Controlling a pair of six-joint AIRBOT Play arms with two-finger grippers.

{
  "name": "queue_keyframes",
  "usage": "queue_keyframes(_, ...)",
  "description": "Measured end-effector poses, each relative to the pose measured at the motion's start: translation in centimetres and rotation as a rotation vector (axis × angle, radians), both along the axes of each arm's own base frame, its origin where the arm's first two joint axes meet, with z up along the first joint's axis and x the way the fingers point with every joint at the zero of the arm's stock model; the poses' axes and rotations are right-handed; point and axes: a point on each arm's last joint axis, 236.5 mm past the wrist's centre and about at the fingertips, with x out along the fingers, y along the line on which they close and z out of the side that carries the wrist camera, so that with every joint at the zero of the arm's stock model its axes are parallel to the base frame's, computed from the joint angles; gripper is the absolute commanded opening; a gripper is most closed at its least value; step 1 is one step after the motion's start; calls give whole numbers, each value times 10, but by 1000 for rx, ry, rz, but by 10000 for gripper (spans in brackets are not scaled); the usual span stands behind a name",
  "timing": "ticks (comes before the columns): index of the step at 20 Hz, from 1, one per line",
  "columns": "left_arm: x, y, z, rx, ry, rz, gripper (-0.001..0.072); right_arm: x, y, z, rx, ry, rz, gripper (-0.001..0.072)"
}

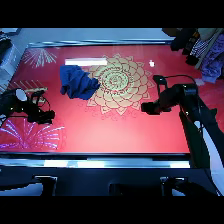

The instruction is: Fold the clothes and pants, and hang the long-sleeved shirts on hangers.

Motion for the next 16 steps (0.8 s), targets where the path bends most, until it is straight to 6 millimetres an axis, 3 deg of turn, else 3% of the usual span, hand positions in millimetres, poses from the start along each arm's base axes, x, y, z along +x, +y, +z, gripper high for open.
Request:
queue_keyframes(14,0,0,0,0,0,0,21,0,0,0,0,0,0,51)
queue_keyframes(15,0,0,0,-1,0,0,108,0,0,0,0,0,0,51)
queue_keyframes(16,0,-1,0,-4,0,1,264,0,0,0,0,0,0,51)
